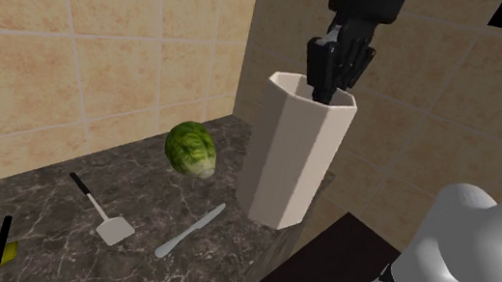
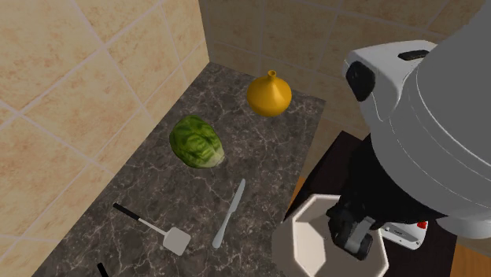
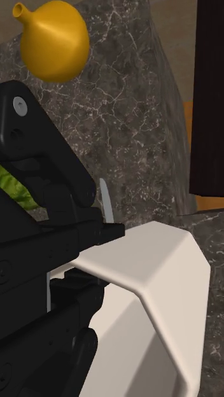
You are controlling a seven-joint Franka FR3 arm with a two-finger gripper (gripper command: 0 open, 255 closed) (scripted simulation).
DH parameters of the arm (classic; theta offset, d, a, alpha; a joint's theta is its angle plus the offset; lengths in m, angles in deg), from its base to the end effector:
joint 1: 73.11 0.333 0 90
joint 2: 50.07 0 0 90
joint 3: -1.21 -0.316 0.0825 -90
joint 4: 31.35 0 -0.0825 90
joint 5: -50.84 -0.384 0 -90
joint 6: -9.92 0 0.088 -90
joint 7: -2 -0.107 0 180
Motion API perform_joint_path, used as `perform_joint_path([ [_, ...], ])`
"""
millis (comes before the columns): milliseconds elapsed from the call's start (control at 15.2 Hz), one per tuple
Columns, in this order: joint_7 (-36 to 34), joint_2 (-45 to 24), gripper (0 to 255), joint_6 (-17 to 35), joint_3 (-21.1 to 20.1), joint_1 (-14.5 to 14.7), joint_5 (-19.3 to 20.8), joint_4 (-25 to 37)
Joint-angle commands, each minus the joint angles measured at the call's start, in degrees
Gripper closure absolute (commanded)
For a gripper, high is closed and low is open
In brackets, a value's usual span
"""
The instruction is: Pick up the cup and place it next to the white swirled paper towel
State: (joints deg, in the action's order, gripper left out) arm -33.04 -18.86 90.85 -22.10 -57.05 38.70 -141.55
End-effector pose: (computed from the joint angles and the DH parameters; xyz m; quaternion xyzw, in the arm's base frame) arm 0.2428 0.2985 0.6728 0.9996 0.0272 -0.0034 0.0008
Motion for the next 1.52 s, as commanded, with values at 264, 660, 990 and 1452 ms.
perform_joint_path([
  [264,-3.3,10.2,255,-3.7,-0.7,3.3,-4.1,-5.7],
  [660,-8.2,18.7,255,-8.3,-2.4,6.8,-8.4,-8.6],
  [990,-13.3,24.6,255,-12.5,-4.4,9.5,-12.5,-9.2],
  [1452,-21.6,31.0,255,-18.2,-7.9,12.5,-19.1,-7.4],
])
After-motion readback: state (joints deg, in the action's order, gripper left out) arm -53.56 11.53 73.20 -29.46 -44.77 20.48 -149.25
